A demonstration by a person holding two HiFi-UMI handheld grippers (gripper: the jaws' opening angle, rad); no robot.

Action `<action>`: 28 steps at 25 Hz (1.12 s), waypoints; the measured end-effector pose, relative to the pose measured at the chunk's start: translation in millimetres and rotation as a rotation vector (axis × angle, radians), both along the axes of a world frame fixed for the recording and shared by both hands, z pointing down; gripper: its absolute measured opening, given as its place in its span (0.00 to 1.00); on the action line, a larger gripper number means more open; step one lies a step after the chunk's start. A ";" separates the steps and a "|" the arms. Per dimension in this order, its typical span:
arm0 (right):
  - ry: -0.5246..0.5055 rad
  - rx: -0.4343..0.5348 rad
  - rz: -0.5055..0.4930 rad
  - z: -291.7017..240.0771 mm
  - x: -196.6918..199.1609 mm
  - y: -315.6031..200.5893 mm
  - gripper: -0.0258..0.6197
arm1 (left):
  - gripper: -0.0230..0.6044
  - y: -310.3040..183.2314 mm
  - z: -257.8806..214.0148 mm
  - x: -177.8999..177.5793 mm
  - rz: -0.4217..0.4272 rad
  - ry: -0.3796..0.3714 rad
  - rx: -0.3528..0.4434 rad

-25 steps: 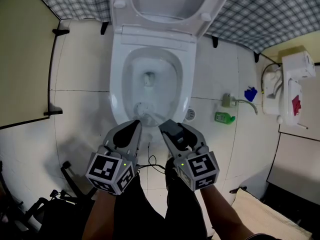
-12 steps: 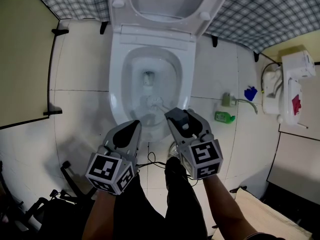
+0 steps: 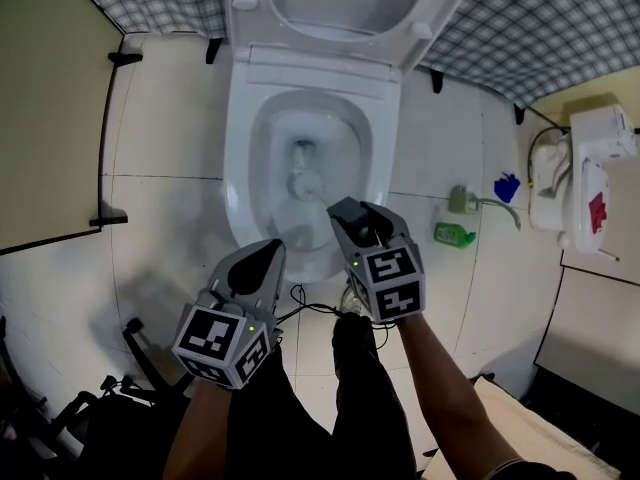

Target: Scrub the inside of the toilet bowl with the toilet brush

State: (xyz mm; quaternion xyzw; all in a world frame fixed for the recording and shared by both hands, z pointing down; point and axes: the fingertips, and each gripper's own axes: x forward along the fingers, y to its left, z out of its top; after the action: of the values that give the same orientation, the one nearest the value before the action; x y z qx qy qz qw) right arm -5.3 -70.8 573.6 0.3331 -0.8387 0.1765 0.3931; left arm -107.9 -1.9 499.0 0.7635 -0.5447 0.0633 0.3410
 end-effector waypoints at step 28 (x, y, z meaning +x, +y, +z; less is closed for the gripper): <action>0.179 -0.050 -0.056 -47.7 34.4 46.0 0.39 | 0.05 17.4 3.5 17.3 0.001 0.031 -0.003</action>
State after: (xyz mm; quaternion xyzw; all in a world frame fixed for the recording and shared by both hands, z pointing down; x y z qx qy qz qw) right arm 29.1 -24.8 525.9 0.3140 -0.8045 0.1557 0.4795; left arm -90.6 15.5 502.5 0.7642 -0.5388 0.0527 0.3506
